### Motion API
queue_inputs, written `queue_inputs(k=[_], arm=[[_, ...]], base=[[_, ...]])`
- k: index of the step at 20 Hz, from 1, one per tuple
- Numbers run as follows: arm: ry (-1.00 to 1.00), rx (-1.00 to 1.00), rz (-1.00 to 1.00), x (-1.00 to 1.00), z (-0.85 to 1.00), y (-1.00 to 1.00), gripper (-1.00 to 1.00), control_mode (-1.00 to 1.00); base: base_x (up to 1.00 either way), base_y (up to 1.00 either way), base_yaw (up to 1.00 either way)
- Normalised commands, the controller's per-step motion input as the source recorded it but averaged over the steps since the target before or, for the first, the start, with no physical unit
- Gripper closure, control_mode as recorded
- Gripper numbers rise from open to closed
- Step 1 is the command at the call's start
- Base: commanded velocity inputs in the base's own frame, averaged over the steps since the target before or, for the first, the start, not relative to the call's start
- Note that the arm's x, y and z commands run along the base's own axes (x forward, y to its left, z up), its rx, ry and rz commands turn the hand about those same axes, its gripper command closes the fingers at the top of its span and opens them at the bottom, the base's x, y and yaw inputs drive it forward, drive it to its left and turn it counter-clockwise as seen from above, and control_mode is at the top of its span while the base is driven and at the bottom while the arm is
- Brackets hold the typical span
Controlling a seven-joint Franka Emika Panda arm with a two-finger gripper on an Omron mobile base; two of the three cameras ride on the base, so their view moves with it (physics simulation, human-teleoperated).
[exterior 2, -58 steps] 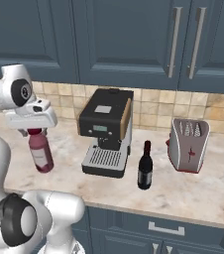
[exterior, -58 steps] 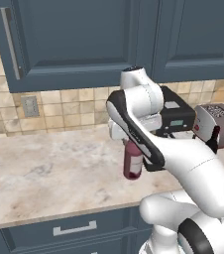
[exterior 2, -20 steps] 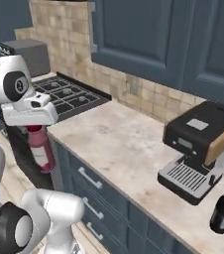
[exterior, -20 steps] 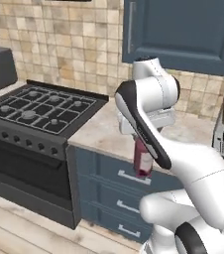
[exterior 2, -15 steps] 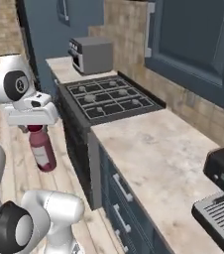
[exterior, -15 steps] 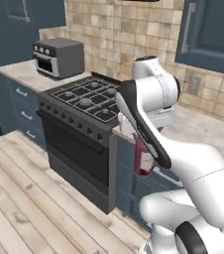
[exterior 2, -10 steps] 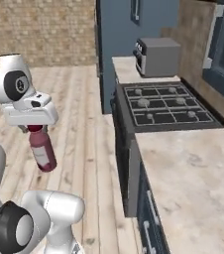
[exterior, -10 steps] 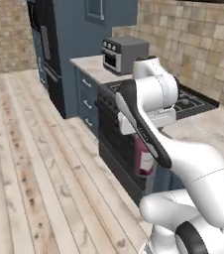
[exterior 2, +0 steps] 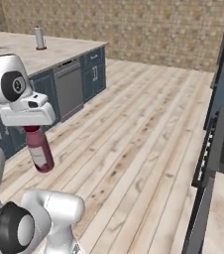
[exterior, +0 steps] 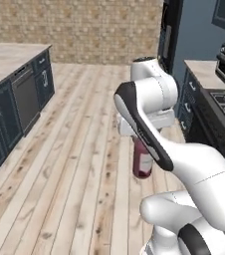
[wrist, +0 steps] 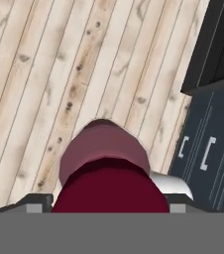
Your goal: There is a wine glass and glass cup on the dining counter. Place the wine bottle next to the wine glass and the juice bottle next to the glass cup.
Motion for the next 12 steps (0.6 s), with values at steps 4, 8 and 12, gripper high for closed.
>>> queue_inputs(k=[4,8,12], arm=[[0.0,0.0,0.0,0.0,0.0,0.0,1.0,1.0],[0.0,0.0,0.0,0.0,0.0,0.0,1.0,1.0],[0.0,0.0,0.0,0.0,0.0,0.0,1.0,1.0]], base=[[0.79,0.04,0.21],[0.9,0.0,0.13],[0.89,0.0,0.13]])
